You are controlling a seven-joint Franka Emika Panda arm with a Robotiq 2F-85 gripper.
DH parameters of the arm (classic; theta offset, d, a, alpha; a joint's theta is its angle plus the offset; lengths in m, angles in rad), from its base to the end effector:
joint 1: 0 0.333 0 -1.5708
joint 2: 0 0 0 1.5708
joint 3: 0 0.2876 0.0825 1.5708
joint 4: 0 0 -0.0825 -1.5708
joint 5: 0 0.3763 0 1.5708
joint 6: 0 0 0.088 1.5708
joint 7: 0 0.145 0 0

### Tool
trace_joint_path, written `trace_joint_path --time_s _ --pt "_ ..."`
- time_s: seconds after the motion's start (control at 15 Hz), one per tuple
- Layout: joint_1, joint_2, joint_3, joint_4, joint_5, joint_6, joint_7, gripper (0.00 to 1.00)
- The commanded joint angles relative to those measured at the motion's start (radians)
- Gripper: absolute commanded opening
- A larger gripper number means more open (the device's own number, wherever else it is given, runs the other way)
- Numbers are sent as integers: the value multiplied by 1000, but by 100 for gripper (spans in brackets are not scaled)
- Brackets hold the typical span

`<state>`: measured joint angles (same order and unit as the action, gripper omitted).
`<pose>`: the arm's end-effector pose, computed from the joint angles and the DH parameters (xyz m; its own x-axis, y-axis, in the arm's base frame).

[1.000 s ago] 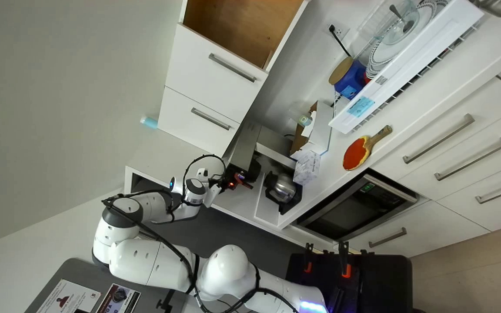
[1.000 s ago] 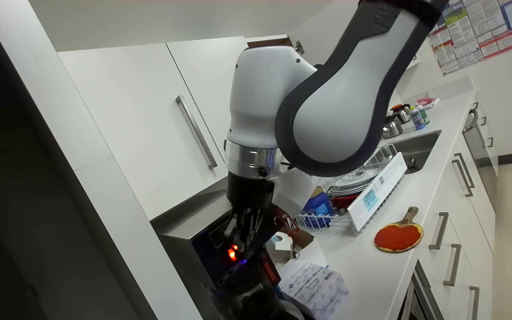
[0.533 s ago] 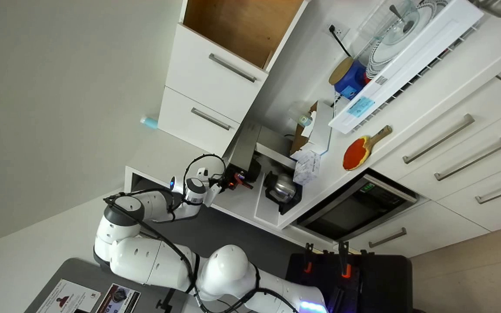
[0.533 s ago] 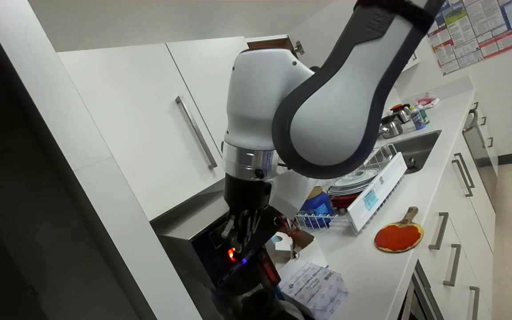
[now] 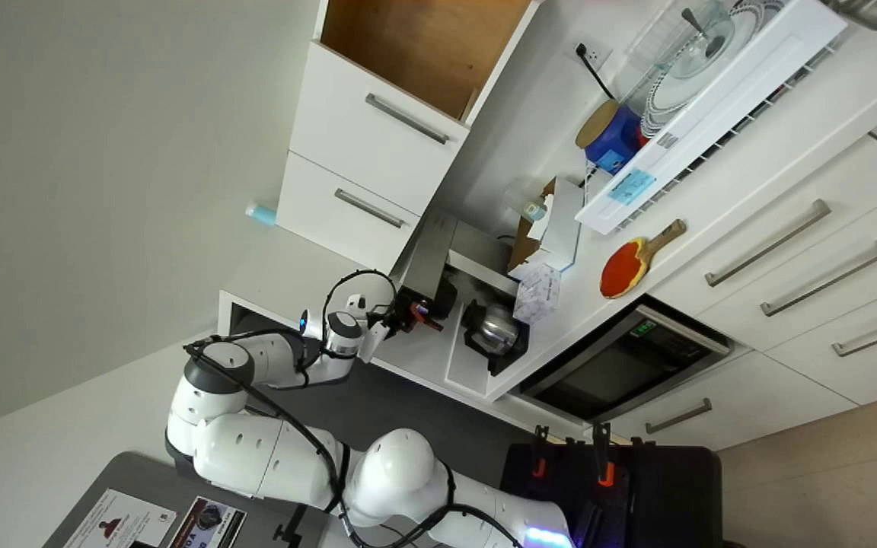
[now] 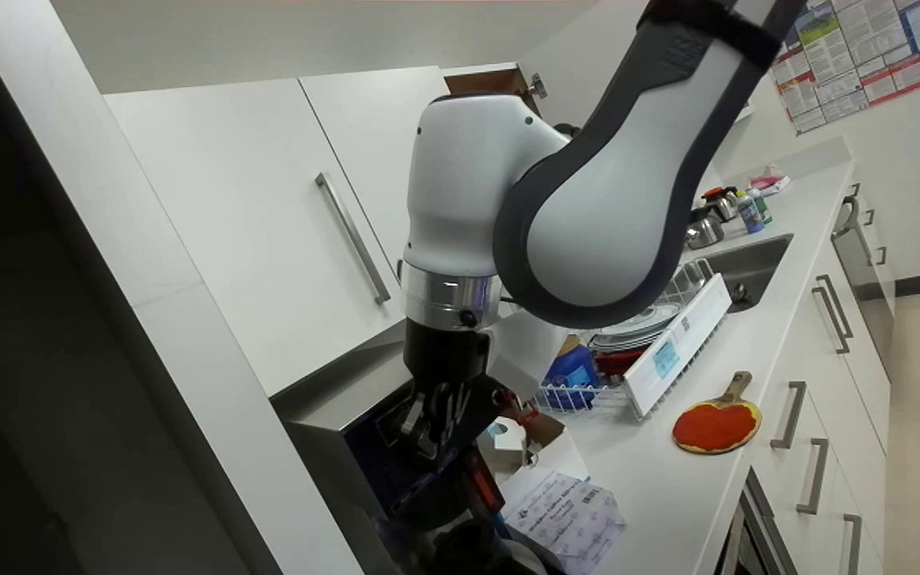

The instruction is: Turn off the switch on the coffee machine

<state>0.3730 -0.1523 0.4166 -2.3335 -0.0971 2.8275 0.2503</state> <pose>0.3843 0.3964 0.4113 0.6457 0.4749 0.5980 0.5977 -0.8017 -0.0087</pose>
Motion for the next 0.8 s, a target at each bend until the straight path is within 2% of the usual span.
trace_joint_path --time_s 0.0,0.33,0.47,0.6,0.73 --pt "-14 62 3 32 -17 30 19 0" --pt "-12 0 38 36 -96 -62 131 0" --pt "21 -20 46 47 -44 -120 142 0" --pt "49 -53 62 61 54 -214 125 0" --pt "63 -96 73 76 113 -351 144 0"
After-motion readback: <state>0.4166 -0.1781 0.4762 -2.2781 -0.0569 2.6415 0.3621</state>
